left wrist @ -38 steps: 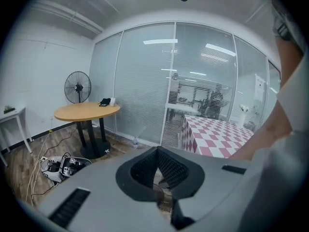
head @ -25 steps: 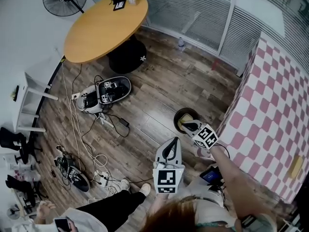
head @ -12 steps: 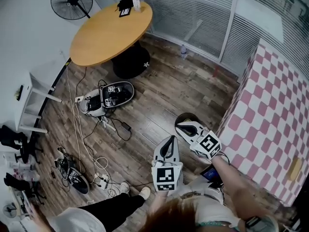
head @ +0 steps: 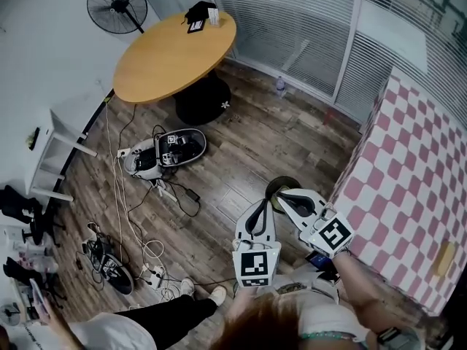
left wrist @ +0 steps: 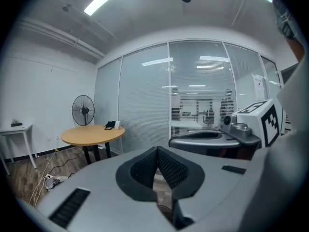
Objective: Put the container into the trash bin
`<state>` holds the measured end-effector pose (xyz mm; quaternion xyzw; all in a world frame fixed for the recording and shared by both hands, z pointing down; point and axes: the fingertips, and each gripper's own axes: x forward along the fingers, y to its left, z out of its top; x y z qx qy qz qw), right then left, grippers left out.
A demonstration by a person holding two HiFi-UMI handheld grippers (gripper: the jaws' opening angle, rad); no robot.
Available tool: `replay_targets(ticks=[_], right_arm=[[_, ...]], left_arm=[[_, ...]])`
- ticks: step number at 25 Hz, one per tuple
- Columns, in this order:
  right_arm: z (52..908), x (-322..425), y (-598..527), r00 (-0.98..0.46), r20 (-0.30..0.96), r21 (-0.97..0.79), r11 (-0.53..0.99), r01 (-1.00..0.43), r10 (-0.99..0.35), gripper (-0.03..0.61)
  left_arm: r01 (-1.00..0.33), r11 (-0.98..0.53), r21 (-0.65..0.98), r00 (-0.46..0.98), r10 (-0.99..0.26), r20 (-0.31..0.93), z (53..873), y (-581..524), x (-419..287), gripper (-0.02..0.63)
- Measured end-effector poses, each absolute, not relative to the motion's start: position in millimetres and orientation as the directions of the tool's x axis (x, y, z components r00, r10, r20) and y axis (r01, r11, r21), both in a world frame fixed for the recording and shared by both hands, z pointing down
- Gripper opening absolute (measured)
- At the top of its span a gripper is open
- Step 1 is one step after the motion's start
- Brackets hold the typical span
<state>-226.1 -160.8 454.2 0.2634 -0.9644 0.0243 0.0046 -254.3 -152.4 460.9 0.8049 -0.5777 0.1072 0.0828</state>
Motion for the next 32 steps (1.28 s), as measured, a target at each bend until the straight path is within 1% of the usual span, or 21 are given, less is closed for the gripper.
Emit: replay_targets(ticks=[5, 11, 14, 21, 32], right_arm=[[424, -219, -146, -0.851, 0.034, -0.014, 0.851, -0.524, -0.524, -0.006], [413, -215, -130, -0.828, 0.047, 0.035, 0.829, -0.558, -0.559, -0.006], [411, -213, -127, -0.819, 0.047, 0.021, 0.82, -0.572, -0.572, -0.006], [408, -210, -123, -0.803, 0.044, 0.0, 0.804, -0.594, -0.594, -0.008], [403, -204, -124, -0.793, 0.033, 0.014, 0.794, -0.608, -0.608, -0.008]], left_arm=[[-0.94, -0.34, -0.004, 0.331, -0.918, 0.219, 445, -147, -246, 0.005], [-0.929, -0.369, -0.026, 0.359, -0.917, 0.172, 431, -138, -235, 0.005], [-0.926, -0.375, -0.038, 0.365, -0.917, 0.158, 426, -134, -233, 0.005], [-0.919, -0.391, -0.048, 0.381, -0.914, 0.14, 421, -128, -231, 0.005], [-0.914, -0.402, -0.047, 0.392, -0.909, 0.138, 419, -124, -224, 0.005]])
